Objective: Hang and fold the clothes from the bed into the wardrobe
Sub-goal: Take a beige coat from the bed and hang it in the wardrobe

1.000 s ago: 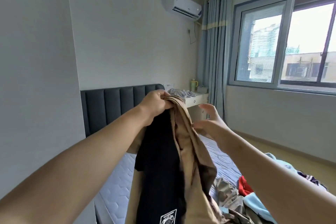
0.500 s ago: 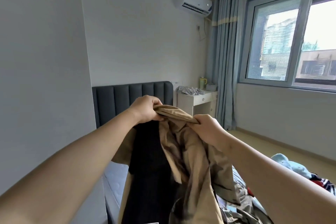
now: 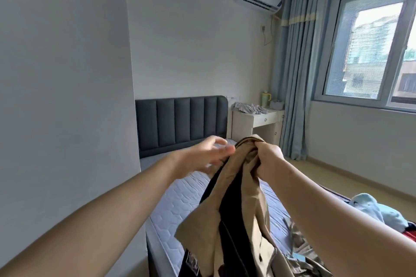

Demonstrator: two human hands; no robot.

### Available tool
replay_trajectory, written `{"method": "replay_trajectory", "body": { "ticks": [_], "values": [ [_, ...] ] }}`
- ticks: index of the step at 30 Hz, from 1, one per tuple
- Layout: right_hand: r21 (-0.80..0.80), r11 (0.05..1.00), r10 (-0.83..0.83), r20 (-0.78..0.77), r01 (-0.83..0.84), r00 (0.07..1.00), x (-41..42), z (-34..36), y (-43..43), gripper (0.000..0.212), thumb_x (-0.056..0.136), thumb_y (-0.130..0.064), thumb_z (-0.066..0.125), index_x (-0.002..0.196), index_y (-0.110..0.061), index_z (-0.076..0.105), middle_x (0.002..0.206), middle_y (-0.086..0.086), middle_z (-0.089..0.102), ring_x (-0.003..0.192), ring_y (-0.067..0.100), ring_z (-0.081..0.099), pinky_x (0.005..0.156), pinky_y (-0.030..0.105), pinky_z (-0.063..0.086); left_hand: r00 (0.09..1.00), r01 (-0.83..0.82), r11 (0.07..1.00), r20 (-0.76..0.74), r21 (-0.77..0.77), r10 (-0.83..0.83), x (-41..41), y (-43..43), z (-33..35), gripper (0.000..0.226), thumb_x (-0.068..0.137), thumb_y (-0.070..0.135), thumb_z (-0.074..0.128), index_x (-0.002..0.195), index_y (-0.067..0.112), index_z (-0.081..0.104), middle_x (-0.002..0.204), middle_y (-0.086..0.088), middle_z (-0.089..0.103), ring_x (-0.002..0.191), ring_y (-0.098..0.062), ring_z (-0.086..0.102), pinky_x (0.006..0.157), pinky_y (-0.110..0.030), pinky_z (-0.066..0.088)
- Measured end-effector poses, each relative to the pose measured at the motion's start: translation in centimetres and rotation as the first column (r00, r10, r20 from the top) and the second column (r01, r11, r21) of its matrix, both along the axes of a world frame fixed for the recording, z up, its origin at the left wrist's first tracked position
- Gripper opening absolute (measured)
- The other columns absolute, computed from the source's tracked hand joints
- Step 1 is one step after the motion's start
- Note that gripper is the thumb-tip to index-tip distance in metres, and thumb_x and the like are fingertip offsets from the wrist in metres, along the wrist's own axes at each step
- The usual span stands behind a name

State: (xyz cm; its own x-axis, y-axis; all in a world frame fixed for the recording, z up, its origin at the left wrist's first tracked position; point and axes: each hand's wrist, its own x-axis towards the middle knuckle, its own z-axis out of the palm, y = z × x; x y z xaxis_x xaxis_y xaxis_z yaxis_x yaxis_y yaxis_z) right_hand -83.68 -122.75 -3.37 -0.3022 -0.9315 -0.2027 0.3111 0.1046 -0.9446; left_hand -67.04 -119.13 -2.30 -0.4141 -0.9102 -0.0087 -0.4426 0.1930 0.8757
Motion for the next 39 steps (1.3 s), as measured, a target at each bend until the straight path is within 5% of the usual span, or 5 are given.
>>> {"method": "replay_trajectory", "body": {
  "ticks": [5, 23, 28, 32, 39],
  "values": [
    [-0.099, 0.995, 0.032, 0.078, -0.024, 0.996, 1.7, 1.9, 0.0, 0.024, 0.09, -0.014, 0.056, 0.068, -0.008, 0.054, 0.064, 0.009, 0.054, 0.055, 0.019, 0.053, 0.068, 0.035, 0.05, 0.826, 0.087, 0.96, 0.558, -0.268, 0.08, 1.4, 0.1, -1.6, 0.041, 0.082, 0.017, 0.064, 0.121, 0.018, 0.053, 0.118, 0.001, 0.061, 0.107, -0.019, 0.057, 0.091, -0.028, 0.046],
    [-0.25, 0.968, -0.033, -0.047, 0.02, 0.998, 4.9, 1.3, 2.4, 0.026, 0.086, -0.003, 0.056, 0.109, -0.014, 0.064, 0.083, 0.002, 0.059, 0.072, 0.017, 0.057, 0.062, 0.027, 0.05, 0.539, -0.509, 0.483, 0.173, -0.712, 0.824, 8.1, 0.6, -2.4, 0.009, 0.086, 0.027, 0.056, 0.084, 0.021, 0.05, 0.089, -0.003, 0.052, 0.072, -0.019, 0.05, 0.057, -0.025, 0.037],
    [-0.229, 0.972, 0.048, -0.018, -0.051, 0.999, 6.9, 1.7, 2.3, 0.022, 0.085, -0.005, 0.059, 0.069, -0.018, 0.067, 0.081, 0.008, 0.063, 0.084, 0.026, 0.062, 0.076, 0.039, 0.056, 0.949, -0.311, 0.942, -0.099, -0.126, 0.3, 6.7, 2.3, -3.4, 0.025, 0.084, 0.047, 0.061, 0.099, 0.033, 0.046, 0.108, 0.001, 0.056, 0.095, -0.012, 0.057, 0.085, -0.03, 0.052],
    [-0.24, 0.964, 0.113, -0.033, -0.118, 0.993, 7.5, 1.3, 2.5, 0.02, 0.085, -0.005, 0.06, 0.071, -0.017, 0.067, 0.086, 0.009, 0.064, 0.087, 0.026, 0.062, 0.068, 0.037, 0.056, 0.826, -0.227, 0.899, 0.415, -0.375, 0.382, 5.4, 3.2, -5.6, 0.063, 0.087, 0.041, 0.059, 0.14, 0.027, 0.03, 0.144, -0.001, 0.036, 0.129, -0.023, 0.036, 0.107, -0.034, 0.032],
    [-0.359, 0.87, 0.273, -0.222, -0.338, 0.936, 5.1, 0.4, 4.4, 0.02, 0.087, -0.012, 0.059, 0.071, -0.019, 0.069, 0.076, 0.002, 0.07, 0.076, 0.014, 0.067, 0.052, 0.019, 0.054, 0.796, -0.593, 0.746, -0.083, -0.303, 0.599, 6.7, 5.5, -3.5, 0.025, 0.099, 0.022, 0.039, 0.088, 0.016, 0.061, 0.082, 0.002, 0.056, 0.08, -0.014, 0.05, 0.073, -0.023, 0.04]
  ]
}}
